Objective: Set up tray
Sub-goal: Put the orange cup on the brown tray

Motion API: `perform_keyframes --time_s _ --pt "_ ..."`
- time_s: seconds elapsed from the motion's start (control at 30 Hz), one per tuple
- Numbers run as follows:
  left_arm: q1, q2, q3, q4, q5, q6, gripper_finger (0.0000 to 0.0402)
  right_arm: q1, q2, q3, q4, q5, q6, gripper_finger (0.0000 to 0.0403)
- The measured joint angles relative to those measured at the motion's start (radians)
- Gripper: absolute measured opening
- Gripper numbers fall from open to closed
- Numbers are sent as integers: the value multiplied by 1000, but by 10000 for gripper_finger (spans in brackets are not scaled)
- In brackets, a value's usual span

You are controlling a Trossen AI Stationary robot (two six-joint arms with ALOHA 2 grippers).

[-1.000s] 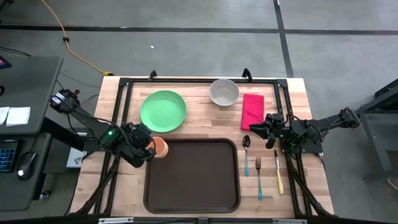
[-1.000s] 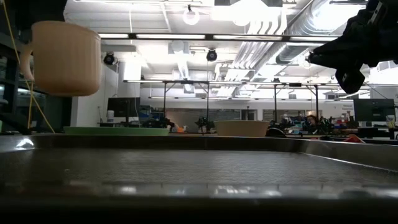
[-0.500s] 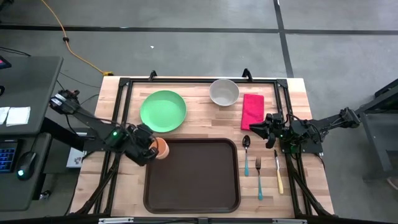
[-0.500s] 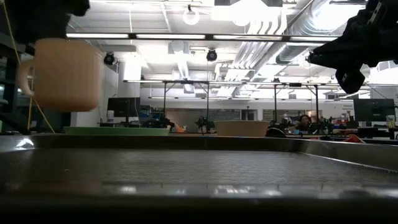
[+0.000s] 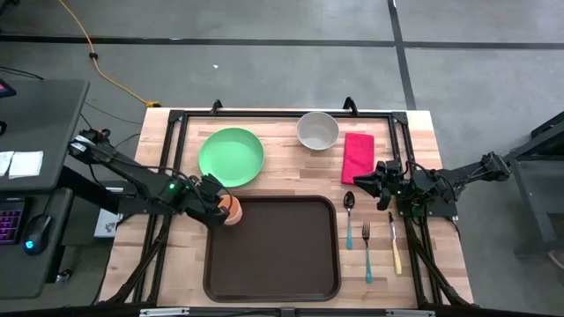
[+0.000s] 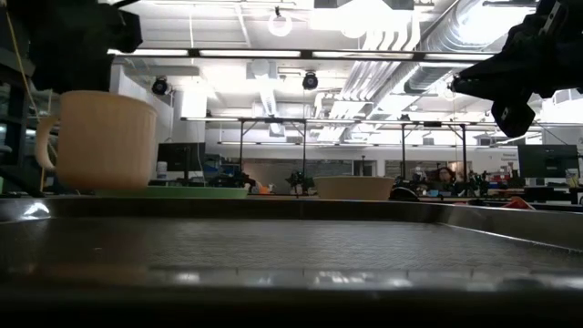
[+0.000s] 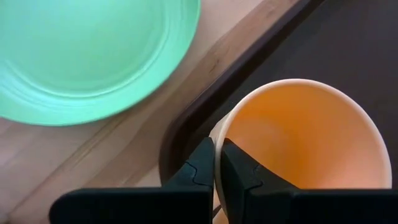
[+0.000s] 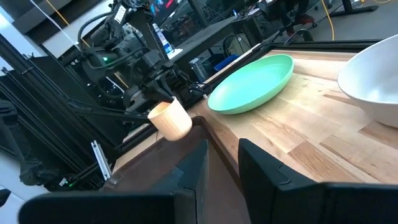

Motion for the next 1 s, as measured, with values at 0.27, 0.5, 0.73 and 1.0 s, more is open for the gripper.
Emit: perform_keyframes --time_s 0.27,0.5,0.73,1.0 --pt "0 0 -28 12 15 -1 43 0 0 0 0 1 0 67" --pt "0 0 -44 15 18 -1 43 0 0 0 0 2 0 67" --pt "0 13 -44 14 10 2 43 0 0 0 0 2 0 67" --pt "0 54 -44 23 0 -1 43 0 0 0 0 2 0 67"
